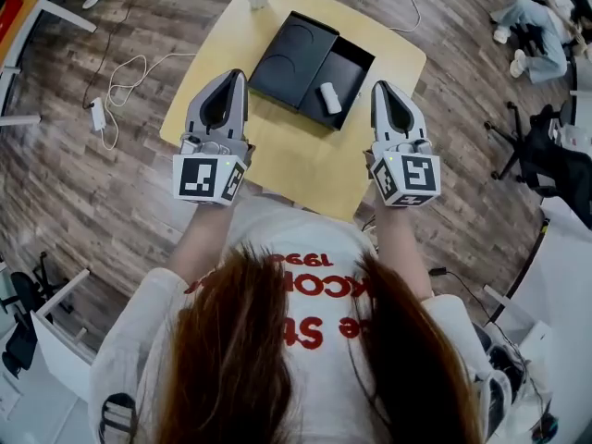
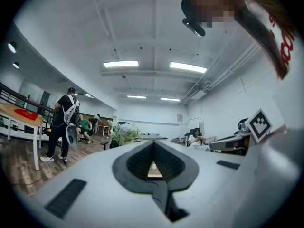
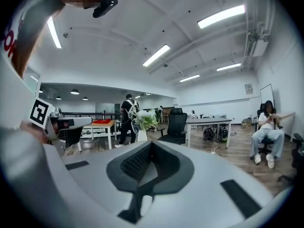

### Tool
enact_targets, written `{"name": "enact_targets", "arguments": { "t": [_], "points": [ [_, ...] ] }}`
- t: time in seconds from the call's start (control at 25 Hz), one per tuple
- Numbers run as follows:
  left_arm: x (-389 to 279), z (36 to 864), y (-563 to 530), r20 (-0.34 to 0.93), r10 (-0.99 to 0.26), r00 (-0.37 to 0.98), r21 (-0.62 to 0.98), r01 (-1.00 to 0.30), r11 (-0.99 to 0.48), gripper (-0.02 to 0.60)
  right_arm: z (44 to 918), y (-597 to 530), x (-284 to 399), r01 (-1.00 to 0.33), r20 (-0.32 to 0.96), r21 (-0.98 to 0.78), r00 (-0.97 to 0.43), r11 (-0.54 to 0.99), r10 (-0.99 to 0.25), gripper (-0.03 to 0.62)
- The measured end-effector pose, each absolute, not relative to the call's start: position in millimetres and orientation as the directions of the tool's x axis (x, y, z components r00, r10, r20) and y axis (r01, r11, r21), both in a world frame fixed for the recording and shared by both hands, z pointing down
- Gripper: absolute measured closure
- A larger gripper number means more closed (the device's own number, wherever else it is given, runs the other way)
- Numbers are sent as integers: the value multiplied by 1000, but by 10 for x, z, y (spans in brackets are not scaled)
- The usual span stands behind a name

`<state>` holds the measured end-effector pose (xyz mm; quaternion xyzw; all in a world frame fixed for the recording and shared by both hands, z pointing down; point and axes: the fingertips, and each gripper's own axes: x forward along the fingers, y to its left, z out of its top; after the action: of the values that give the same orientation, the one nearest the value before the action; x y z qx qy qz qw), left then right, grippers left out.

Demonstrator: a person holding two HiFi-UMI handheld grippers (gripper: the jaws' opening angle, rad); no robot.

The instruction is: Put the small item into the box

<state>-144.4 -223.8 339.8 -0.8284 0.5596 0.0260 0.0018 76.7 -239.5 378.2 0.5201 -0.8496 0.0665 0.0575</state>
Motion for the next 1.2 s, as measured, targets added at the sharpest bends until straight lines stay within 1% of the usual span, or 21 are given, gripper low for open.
{"name": "enact_targets", "arguments": {
  "t": [0.2, 0.44, 1.2],
  "points": [
    [-1329, 3307, -2255, -65, -908, 413, 14, -910, -415, 575, 3606, -2253, 905, -902, 128, -89, -430, 422, -894, 589],
    [-1247, 3281, -2244, -69, -894, 442, 3, -896, -444, 575, 3537, -2146, 969, -910, 106, -86, -413, 405, -905, 589],
    [-1197, 3324, -2181, -70, -892, 446, 5, -894, -448, 575, 3431, -2069, 1046, -917, 70, -93, -394, 388, -916, 589]
  ]
}}
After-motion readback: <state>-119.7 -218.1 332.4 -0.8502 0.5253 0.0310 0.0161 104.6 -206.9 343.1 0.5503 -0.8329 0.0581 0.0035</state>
